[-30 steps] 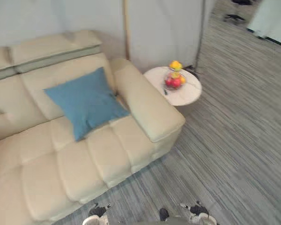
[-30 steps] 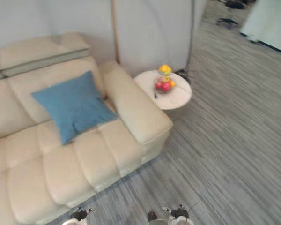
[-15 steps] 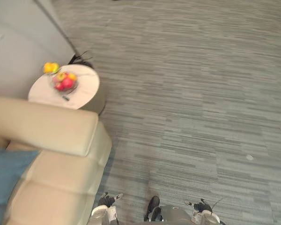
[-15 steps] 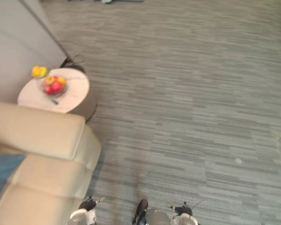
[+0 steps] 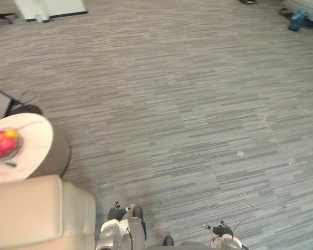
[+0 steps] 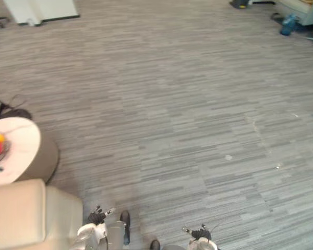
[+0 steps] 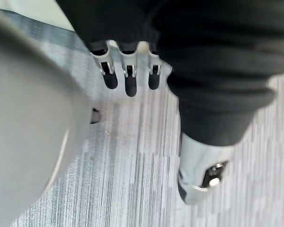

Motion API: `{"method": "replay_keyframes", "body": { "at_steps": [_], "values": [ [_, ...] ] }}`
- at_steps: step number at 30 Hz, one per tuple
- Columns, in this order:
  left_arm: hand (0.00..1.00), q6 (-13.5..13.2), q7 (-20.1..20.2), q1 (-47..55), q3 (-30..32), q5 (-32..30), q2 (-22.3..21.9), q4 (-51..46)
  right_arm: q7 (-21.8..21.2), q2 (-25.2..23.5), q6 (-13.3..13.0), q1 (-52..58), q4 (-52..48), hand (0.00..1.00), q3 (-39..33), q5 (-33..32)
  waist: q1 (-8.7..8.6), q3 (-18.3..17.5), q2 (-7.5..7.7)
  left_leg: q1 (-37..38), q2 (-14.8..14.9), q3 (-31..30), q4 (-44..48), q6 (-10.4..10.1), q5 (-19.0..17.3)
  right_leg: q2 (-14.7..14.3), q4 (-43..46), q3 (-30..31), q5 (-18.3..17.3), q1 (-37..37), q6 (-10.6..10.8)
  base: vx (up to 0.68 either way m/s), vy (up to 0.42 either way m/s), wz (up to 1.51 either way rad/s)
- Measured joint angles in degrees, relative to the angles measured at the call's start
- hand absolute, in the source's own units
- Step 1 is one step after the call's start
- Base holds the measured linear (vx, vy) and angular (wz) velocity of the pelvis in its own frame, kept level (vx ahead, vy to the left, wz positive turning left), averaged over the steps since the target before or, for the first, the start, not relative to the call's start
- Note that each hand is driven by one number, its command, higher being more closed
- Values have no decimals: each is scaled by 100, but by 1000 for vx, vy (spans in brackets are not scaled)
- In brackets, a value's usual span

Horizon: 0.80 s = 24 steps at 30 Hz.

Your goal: Pick up cushions and gather them together orderly.

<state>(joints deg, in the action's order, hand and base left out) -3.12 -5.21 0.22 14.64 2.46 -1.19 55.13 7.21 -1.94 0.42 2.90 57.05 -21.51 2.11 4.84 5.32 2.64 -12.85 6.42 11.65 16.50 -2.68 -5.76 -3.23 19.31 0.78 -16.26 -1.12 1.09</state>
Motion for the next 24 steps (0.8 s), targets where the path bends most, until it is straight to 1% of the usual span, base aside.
{"method": "replay_keyframes", "body": {
  "at_steps": [1,2,3,4,5,7,8,9,10,11,12,13,14,15,16,17,18,19,20,21,22,23,24],
  "values": [
    [0,9,-1,-4,-7,2,2,59,-18,-53,3,0,-17,0,-3,-1,-2,12,-17,265,3,127,-132,37,-68,73,670,-112,50,-205,364,503,199,-92],
    [0,32,-12,-1,-45,6,4,98,-42,-47,-16,-10,-138,0,-17,-4,-13,27,-39,719,13,370,-362,53,-170,329,1668,-490,54,-595,534,383,172,-80],
    [0,35,-16,-2,-70,7,4,139,-43,-43,-23,-11,-189,0,-21,-5,-16,39,-58,916,17,495,-436,70,-224,479,1977,-714,28,-688,507,359,165,-90],
    [0,51,-30,-2,-135,8,7,199,-44,-29,-57,-24,-211,0,-24,-6,-21,72,-120,1221,58,713,-567,31,-307,754,2281,-1153,-26,-801,422,315,113,-102],
    [0,76,-53,-9,-239,9,51,277,-50,-41,-64,-74,-196,0,-31,-7,-32,132,-227,1706,173,1039,-829,34,-327,1142,2245,-1955,-160,-931,187,299,82,-102],
    [0,90,-84,-27,-267,9,107,292,-49,-47,-73,-131,-168,0,-62,-8,-114,130,-221,1897,290,1240,-893,33,-326,1377,1894,-2687,-161,-1056,116,335,5,-82],
    [0,90,-78,-9,-382,3,255,369,-38,-37,-84,-237,-18,0,-151,-14,-168,108,-122,2110,330,1586,-1048,24,-329,1434,827,-3438,359,-1315,-36,401,-70,-76],
    [0,92,-78,-22,-420,3,295,405,-34,-36,-86,-254,34,0,-178,-17,-169,103,-56,2148,258,1673,-1066,9,-337,1421,498,-3541,646,-1356,-112,430,-105,-88],
    [0,101,-77,-39,-457,-2,361,422,-34,-51,-83,-266,87,0,-224,-26,-171,118,99,2239,127,1783,-1085,-22,-347,1420,40,-3620,1221,-1400,-326,318,-122,-104],
    [0,117,-84,-112,-455,-8,355,571,-33,74,-82,-322,230,0,-387,-40,-148,183,-28,2462,240,1837,-1144,-190,-397,1190,-82,-3653,1227,-1343,-844,419,-170,-138],
    [0,118,-69,-169,-464,-17,272,643,-23,159,-84,-318,252,0,-557,-49,-226,246,-216,2557,275,1869,-1158,-331,-271,992,-243,-3441,1176,-1314,-846,335,-140,-129],
    [0,116,-69,-208,-463,-18,238,633,-22,201,-68,-318,267,0,-598,-50,-249,278,-261,2614,275,1903,-1181,-353,-222,943,-264,-3382,1170,-1302,-848,241,-79,-80],
    [0,114,-71,-263,-463,-24,173,633,-19,243,-50,-296,267,0,-713,-51,-282,310,-313,2711,251,1936,-1226,-453,-100,908,-261,-3300,1118,-1271,-837,168,-22,-52],
    [0,114,-62,-328,-461,-82,92,615,-11,249,-27,-199,249,0,-889,-66,-347,313,-334,2823,238,1915,-1124,-648,110,887,-187,-3181,973,-1178,-772,297,-49,-46],
    [0,109,-38,-327,-455,-125,24,601,-3,252,-23,-89,199,0,-958,-135,-424,315,-330,2887,326,1881,-747,-714,147,840,-183,-3116,880,-996,-726,332,-89,-53],
    [0,110,-4,-279,-431,-130,-49,556,-5,206,-24,66,91,0,-887,-226,-449,321,-302,2669,597,1748,447,-710,148,768,-258,-2929,775,-674,-683,303,-108,-83],
    [0,104,21,-169,-401,-130,-116,400,-6,220,-41,120,2,0,-694,-225,-406,319,-295,2000,971,1296,2274,-307,214,624,-432,-2619,701,-442,-690,200,-65,-97],
    [0,96,29,-138,-401,-130,-151,368,-5,240,-40,91,2,0,-643,-226,-373,301,-324,1773,1006,1121,2692,-222,63,561,-452,-2495,622,-416,-754,189,28,-131],
    [0,98,52,-125,-428,-130,-194,343,-1,252,-34,22,14,0,-508,-227,-295,320,-395,1146,1002,695,3456,-214,-417,466,-497,-2207,584,-323,-783,200,90,-107],
    [0,102,48,-135,-452,-129,-185,263,-7,215,-22,-31,15,0,-467,-226,-287,334,-399,732,979,555,3478,-185,-690,425,-590,-2071,582,-216,-780,276,108,-121],
    [0,90,37,-119,-451,-126,-180,112,-1,163,3,-43,15,0,-466,-228,-232,368,-358,406,873,486,3043,-119,-862,419,-675,-1846,566,-55,-748,241,88,-85],
    [0,81,38,-121,-450,-125,-185,57,4,142,9,-34,13,0,-464,-224,-173,377,-343,282,784,463,2703,-104,-873,433,-683,-1715,540,0,-705,228,121,-105],
    [0,61,45,-106,-450,-124,-198,-18,7,138,9,-34,9,0,-421,-231,-102,364,-346,129,557,177,1842,-111,-857,444,-685,-1429,447,82,-560,226,170,-122]
  ]
}}
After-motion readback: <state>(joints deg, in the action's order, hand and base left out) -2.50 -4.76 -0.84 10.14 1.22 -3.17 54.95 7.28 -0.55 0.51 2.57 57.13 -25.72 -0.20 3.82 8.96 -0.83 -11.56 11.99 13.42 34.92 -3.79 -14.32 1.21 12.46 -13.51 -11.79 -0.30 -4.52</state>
